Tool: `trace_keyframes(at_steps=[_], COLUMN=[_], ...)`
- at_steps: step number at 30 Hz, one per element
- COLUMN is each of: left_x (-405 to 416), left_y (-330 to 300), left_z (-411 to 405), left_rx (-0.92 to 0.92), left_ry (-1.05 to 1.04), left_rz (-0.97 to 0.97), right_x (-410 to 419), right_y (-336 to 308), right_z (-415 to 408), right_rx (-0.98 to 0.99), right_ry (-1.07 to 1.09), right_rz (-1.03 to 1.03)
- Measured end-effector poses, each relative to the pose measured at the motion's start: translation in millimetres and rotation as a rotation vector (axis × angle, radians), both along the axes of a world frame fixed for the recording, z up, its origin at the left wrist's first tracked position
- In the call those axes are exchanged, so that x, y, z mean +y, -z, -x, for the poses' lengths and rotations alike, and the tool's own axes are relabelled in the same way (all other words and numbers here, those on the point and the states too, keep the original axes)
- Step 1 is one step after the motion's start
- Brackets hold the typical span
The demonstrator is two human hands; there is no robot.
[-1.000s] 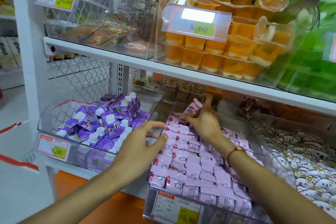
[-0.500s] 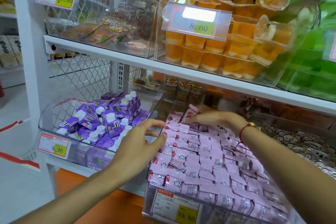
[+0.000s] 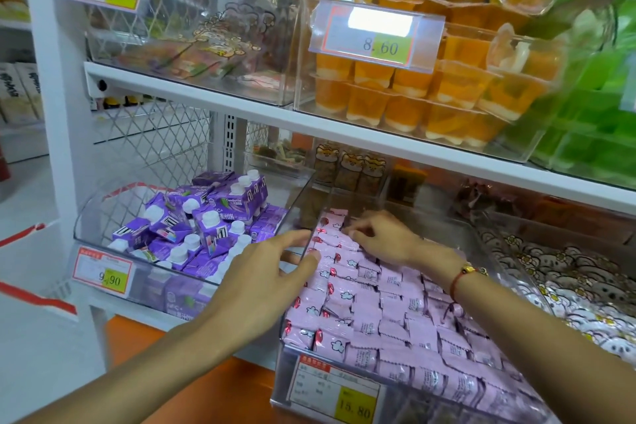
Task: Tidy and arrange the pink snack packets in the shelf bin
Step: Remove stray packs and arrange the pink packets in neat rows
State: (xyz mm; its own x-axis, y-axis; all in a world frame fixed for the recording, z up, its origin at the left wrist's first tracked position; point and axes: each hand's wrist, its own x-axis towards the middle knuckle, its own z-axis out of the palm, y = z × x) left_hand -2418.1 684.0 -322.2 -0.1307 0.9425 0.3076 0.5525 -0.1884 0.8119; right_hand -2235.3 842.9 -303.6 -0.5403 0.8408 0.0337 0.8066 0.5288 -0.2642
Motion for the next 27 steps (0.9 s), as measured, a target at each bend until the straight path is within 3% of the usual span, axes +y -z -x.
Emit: trace_keyframes(at_steps=[5,8,10,13,18,22,27], left_x=[-14,-17,-17,-15,-10,-7,-5], left_y=[12,13,13,15,21,16,9], left_z=[-9,-15,-18,-18,-15,-10,-7], left_rx=[-0.055,-0.116,-0.145,-0.148,-0.189,-0.226,-0.275], left_ry=[-0.007,-0.027,-0.031,-0.037,-0.035,-0.011,-0.056], left_rz=[-0.072,-0.122,-0.137,-0.151,-0.119,-0.077,-0.099], right_x=[-2,-5,0,14,20,22,23], right_y=[-9,-12,-13,-17,-13,-13,-13], right_z=[-8,-13,-16,-18,-3,10,15], right_rx=[0.038,0.293,0.4,0.257,0.079,-0.142,-0.06], right_ry=[-0.028,0.048,0.171,0.292,0.264,0.191,0.197], right_rz=[0.082,0.122,-0.012,-0.207,-0.092,-0.258,-0.273])
